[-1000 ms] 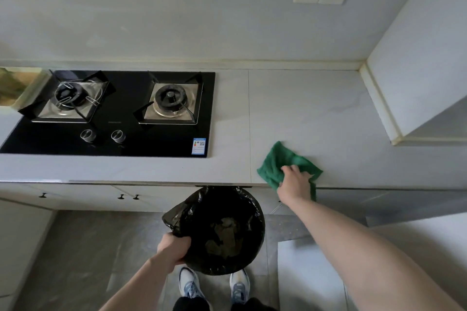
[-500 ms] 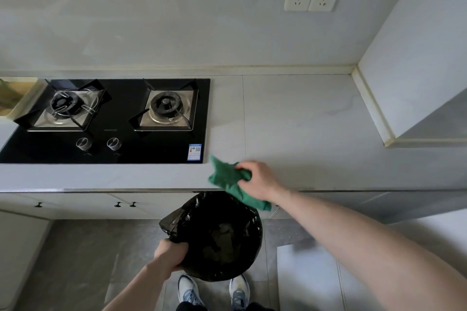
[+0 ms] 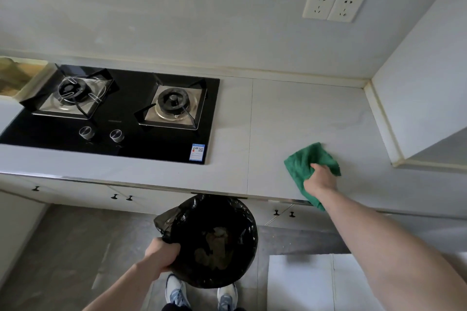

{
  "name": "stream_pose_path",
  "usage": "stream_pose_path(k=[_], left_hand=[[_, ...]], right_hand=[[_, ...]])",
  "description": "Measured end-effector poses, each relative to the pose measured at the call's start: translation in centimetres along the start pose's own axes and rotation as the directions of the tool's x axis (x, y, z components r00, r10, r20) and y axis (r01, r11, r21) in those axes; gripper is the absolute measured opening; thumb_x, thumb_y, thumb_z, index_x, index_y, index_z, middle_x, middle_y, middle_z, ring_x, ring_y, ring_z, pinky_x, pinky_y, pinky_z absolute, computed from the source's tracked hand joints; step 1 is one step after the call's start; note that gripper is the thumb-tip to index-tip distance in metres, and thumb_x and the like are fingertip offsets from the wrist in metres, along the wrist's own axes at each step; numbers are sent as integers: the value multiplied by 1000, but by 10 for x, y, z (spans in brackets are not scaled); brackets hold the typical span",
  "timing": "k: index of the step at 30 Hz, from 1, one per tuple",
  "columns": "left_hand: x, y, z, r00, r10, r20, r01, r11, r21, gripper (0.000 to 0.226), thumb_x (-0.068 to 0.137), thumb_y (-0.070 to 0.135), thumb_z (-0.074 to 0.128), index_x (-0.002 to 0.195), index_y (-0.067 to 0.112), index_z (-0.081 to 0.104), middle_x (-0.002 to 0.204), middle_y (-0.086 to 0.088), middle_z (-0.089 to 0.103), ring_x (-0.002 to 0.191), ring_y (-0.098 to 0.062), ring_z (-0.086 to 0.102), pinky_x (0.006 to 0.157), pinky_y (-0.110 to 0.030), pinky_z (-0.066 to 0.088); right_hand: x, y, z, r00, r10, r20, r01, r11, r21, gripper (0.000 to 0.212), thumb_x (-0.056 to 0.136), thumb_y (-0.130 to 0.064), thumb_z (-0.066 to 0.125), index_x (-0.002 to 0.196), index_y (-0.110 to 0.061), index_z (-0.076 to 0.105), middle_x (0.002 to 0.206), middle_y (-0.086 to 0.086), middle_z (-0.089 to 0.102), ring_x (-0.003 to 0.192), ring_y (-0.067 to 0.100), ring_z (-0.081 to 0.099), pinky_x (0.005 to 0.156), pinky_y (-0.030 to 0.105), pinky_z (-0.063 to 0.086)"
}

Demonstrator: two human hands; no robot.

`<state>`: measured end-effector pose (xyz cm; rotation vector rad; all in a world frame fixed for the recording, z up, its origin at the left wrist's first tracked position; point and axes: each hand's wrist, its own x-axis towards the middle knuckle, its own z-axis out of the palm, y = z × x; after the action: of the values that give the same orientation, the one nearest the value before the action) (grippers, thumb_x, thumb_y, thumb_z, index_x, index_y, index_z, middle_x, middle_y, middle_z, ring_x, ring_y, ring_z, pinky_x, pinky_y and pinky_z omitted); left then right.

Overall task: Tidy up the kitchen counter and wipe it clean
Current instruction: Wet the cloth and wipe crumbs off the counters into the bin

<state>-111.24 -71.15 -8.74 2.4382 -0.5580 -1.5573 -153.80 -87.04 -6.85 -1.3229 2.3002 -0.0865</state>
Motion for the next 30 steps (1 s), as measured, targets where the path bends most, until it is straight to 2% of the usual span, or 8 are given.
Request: stream_pose_path(k=[5,10,16,19,22,25,28,30], left_hand=[[2,10,-2,1000,14,2,-14,1000,14,13,81,5,63,91,2,72,82,-15,75,71,-27,74,50,-29,58],[4,12,-10,1000,-3,-1,3,999,48,17,76,7,65,90,3,73,82,-15,75,67,-26,74,50,-30,59],[9,13,-17,999,-34,11,33,998,60,20,75,9,61,88,3,74,85,-15,75,71,-26,75,52,-30,60],[10,12,-15,999,-36,-3,36,998,56,15,75,9,61,83,4,72,80,-13,73,65,-24,73,47,-26,55],[9,13,-12,999,-29,-15,30,997,75,10,76,9,59,76,6,68,70,-9,67,56,-21,66,43,-21,49],[11,16,-14,999,-28,-37,31,997,77,13,75,10,60,80,5,71,74,-10,70,61,-24,70,44,-23,51],[10,19,-16,999,-24,-37,28,995,96,9,78,9,60,78,7,69,73,-9,68,58,-22,67,42,-22,49],[8,21,-17,999,-27,-32,30,993,117,9,81,10,59,80,9,68,75,-7,67,58,-20,66,41,-20,47]], right_hand=[[-4,-39,14,985,-175,-4,175,984,-32,62,87,-7,59,147,-19,51,155,3,43,135,33,46,111,36,39],[9,-72,20,895,-431,115,440,896,-64,61,90,-2,59,147,-24,52,160,-6,39,140,23,45,113,32,37],[46,-120,19,906,-412,93,419,905,-76,64,91,-4,60,151,-19,46,163,1,32,147,22,36,117,31,29],[56,-155,28,882,-450,142,463,882,-86,65,92,-7,62,153,-18,43,164,3,31,150,21,31,120,29,25],[53,-194,46,822,-527,215,553,829,-83,66,91,-6,61,153,-18,43,165,2,29,149,21,33,119,27,27],[28,-222,69,721,-632,285,670,740,-57,65,86,1,59,148,-18,50,161,-1,37,142,22,43,114,25,34],[-11,-216,84,601,-734,315,782,622,-43,62,79,1,60,135,-25,62,145,-7,54,127,22,54,106,33,44],[-37,-192,93,553,-780,294,820,572,-23,57,78,-1,60,127,-30,66,134,-12,60,124,19,54,104,39,44]])
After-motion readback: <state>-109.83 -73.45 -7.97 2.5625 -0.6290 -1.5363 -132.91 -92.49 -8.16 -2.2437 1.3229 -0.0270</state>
